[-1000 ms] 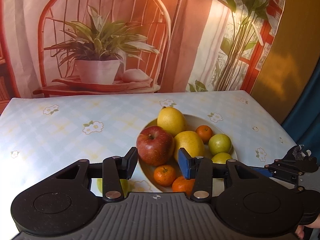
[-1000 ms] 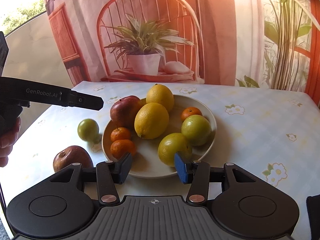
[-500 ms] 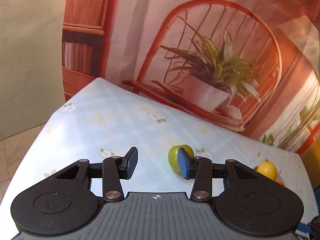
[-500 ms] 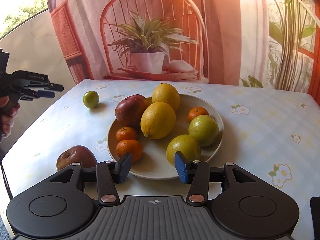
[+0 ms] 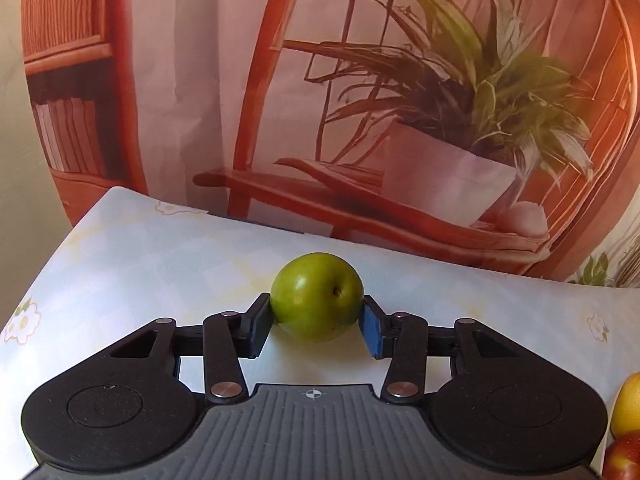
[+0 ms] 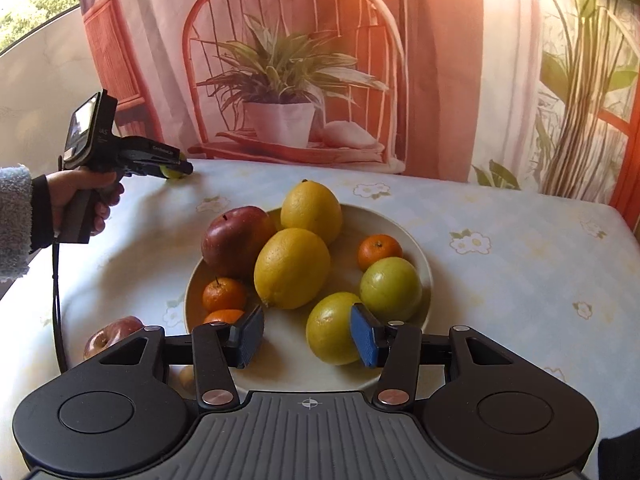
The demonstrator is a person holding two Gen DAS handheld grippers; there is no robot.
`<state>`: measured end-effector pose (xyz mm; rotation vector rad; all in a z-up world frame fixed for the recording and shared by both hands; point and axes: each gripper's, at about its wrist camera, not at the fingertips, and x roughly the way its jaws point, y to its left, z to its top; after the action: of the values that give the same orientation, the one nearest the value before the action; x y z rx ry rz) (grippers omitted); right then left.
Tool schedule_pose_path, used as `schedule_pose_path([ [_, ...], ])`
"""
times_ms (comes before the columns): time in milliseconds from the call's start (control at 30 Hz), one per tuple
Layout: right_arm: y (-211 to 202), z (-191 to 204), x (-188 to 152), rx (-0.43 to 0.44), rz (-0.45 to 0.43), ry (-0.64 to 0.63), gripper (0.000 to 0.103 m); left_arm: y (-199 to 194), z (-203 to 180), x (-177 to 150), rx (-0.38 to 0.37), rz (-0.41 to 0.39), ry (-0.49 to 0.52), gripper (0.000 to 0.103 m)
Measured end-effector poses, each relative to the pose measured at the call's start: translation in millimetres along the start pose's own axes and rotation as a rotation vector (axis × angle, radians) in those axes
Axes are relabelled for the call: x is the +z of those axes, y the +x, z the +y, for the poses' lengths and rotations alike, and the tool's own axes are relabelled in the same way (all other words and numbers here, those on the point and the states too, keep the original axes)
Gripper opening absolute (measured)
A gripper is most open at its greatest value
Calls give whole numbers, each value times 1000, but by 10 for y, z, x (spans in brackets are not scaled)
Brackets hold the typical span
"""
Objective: Organize fruits
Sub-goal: 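Lift the held green apple up and away from the plate with the left tool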
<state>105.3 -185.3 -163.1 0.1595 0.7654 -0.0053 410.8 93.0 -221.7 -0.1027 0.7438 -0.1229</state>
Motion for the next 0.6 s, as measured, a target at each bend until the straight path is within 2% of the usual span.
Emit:
schedule_pose_path([
  [167,53,93,31,8,-3,-41,46,27,86,9,-56,-16,35,48],
  [333,76,93,57,7,-8,-46,45,-72,61,-67,-65,-45,60,48],
  [433,75,56,56,1,-12,-37,44,-239,22,-125,-60,-78,97,48],
  [600,23,0,-1,-17,-22,-18,44,-620,-107,-192,-96,-105,153,48],
])
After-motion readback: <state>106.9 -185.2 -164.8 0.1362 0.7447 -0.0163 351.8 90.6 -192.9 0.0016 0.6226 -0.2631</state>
